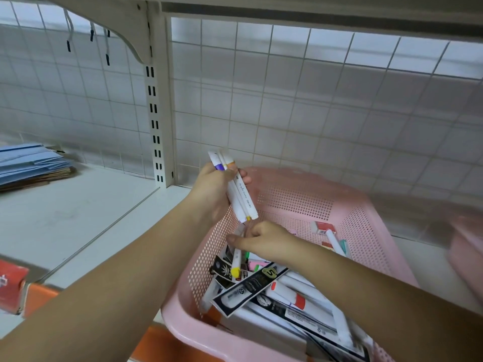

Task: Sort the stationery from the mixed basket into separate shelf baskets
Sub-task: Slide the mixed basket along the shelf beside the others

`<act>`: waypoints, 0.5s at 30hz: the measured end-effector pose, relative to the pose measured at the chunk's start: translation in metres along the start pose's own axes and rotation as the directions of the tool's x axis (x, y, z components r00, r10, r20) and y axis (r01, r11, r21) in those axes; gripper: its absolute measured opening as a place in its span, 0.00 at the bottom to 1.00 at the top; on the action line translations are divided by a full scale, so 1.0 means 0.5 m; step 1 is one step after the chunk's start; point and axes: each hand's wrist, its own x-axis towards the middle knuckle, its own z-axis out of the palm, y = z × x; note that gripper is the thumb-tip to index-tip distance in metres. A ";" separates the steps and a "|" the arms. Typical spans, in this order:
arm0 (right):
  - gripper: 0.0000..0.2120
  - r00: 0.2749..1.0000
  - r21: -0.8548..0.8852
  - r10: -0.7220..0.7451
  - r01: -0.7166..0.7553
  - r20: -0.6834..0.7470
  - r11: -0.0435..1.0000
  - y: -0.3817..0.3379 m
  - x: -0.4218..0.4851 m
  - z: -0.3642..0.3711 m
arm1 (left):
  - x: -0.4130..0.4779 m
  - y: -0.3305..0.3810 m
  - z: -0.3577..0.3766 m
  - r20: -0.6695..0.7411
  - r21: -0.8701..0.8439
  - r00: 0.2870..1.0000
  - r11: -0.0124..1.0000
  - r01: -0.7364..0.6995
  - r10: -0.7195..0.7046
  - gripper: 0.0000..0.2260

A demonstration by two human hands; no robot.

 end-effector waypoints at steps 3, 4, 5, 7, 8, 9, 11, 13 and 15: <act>0.16 0.996 0.117 0.033 -0.042 0.080 0.992 -0.006 -0.004 -0.012 | 0.002 -0.001 -0.003 0.007 -0.011 1.000 1.000 0.005 -0.005 0.05; 0.14 0.993 0.135 0.043 -0.058 0.105 0.989 -0.007 -0.006 -0.019 | 0.002 0.000 -0.003 0.010 -0.014 1.000 1.000 0.008 -0.008 0.05; 0.12 0.991 0.147 0.054 -0.072 0.122 0.987 -0.008 -0.006 -0.023 | 0.001 0.000 -0.002 0.011 -0.016 1.000 1.000 0.011 -0.011 0.05; 0.09 0.990 0.123 0.093 -0.106 0.110 0.987 -0.006 -0.003 -0.023 | 0.001 0.001 -0.002 0.012 -0.018 1.000 1.000 0.014 -0.014 0.05; 0.08 0.990 0.126 0.113 -0.123 0.090 0.984 -0.007 -0.002 -0.019 | 0.000 0.001 -0.003 0.013 -0.018 1.000 1.000 0.015 -0.015 0.05; 0.07 0.989 0.153 0.130 -0.139 0.064 0.978 -0.006 0.001 -0.015 | 0.000 0.001 -0.002 0.014 -0.016 1.000 1.000 0.015 -0.015 0.04; 0.03 0.986 0.238 0.165 -0.159 -0.009 0.958 -0.005 0.007 -0.008 | -0.002 0.002 0.000 0.015 -0.019 1.000 1.000 0.011 -0.011 0.04; 0.11 0.975 0.359 0.204 -0.160 -0.088 0.920 0.000 0.018 -0.010 | -0.005 0.004 0.002 0.012 -0.047 1.000 0.999 0.012 -0.011 0.04; 0.14 0.965 0.475 0.218 -0.123 -0.149 0.871 0.001 0.025 -0.014 | -0.007 0.007 0.003 0.011 -0.099 1.000 0.995 0.022 -0.021 0.04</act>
